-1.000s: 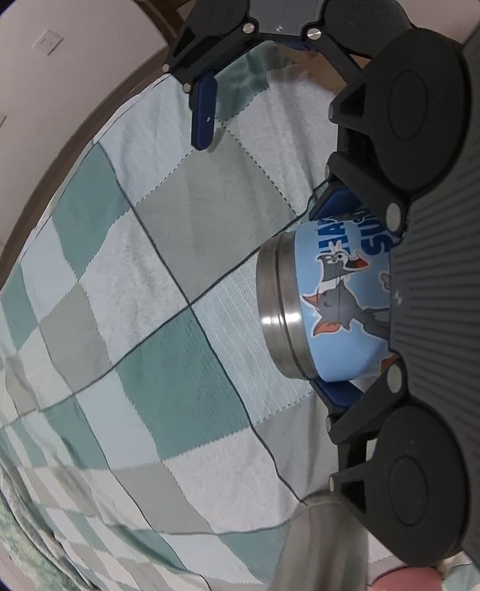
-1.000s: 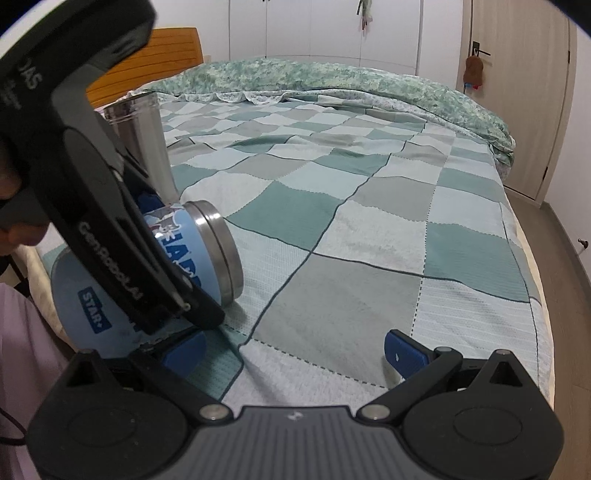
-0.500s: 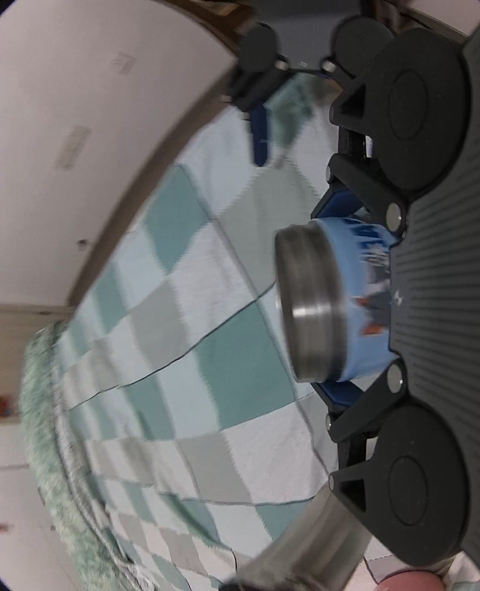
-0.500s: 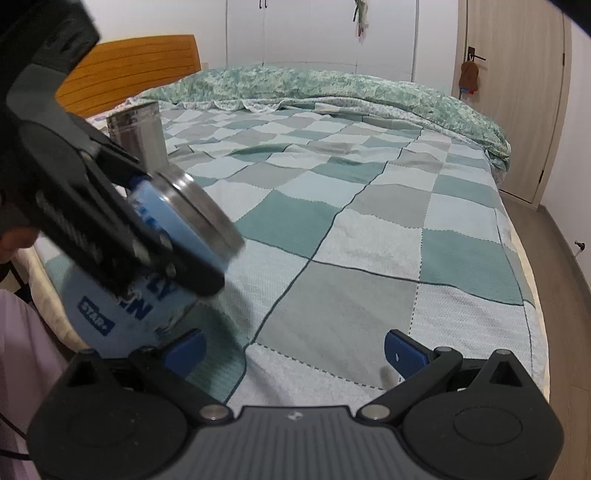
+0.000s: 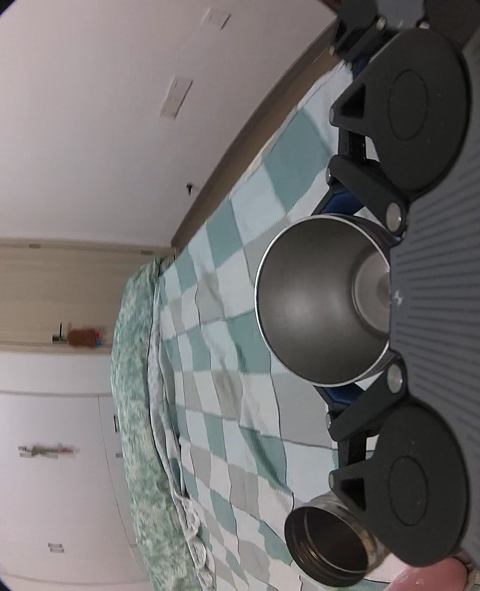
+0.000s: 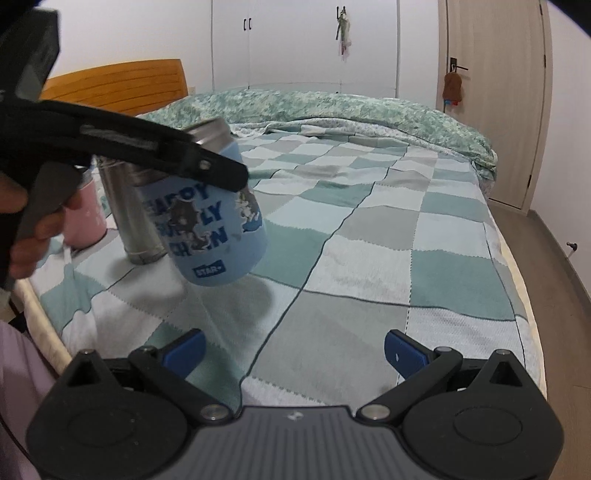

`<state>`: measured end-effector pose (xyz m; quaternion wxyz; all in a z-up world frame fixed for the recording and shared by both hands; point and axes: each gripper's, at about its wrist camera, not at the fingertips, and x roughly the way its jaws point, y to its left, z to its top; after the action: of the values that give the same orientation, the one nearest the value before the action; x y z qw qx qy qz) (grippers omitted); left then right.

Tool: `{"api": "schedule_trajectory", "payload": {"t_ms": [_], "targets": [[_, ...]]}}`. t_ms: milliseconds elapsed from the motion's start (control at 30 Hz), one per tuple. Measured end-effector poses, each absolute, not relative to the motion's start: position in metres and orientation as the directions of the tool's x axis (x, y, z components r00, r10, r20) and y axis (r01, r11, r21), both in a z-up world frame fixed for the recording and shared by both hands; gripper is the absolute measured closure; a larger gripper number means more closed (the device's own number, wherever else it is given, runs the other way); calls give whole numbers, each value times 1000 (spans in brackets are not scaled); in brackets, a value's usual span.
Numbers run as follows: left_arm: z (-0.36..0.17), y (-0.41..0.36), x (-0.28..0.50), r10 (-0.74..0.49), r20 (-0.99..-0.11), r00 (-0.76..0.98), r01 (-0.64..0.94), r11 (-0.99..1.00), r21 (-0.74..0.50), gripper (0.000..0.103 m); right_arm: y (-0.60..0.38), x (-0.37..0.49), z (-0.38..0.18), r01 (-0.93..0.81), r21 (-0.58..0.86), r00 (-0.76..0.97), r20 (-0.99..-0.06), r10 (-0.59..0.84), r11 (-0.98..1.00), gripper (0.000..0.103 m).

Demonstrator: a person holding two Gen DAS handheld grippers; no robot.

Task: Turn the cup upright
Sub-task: 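Lower the upright blue cup beside the silver tumbler and open the left tool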

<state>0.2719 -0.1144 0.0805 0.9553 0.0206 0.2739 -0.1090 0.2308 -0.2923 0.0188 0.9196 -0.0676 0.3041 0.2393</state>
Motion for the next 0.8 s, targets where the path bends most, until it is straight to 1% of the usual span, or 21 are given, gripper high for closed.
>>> {"api": "schedule_trajectory", "payload": {"t_ms": [100,167,200,267,367,433,467,667,800], "targets": [[68,-117,286,-142,-520,842,174,985,12,18,-289,235,19,-472,13,713,-583,390,882,0],[57,-118,298,-124,-549,827,161,987,19,18,-287,238,18,-465,4,720,-580,381,885,0],[50,-114,300,-126,-564,816,158,987,8,18,-285,239,18,-462,0,724,-578,377,887,0],[49,-112,299,-136,-539,831,165,986,5,17,-283,242,17,-456,-4,729,-576,371,890,0],[49,-109,297,-144,-548,824,181,983,12,17,-280,244,16,-453,-8,733,-573,367,891,0],[50,-109,294,-151,-549,822,191,981,17,9,-279,246,15,-450,-9,735,-571,364,893,0],[51,-109,292,-155,-541,827,195,981,18,0,-279,246,15,-448,-9,737,-570,363,894,0],[62,-110,271,-128,-501,856,188,980,71,0,-275,242,17,-427,-12,748,-566,346,904,0],[72,-102,251,-133,-464,876,187,980,72,0,-274,231,25,-413,-13,762,-554,337,911,0]]}}
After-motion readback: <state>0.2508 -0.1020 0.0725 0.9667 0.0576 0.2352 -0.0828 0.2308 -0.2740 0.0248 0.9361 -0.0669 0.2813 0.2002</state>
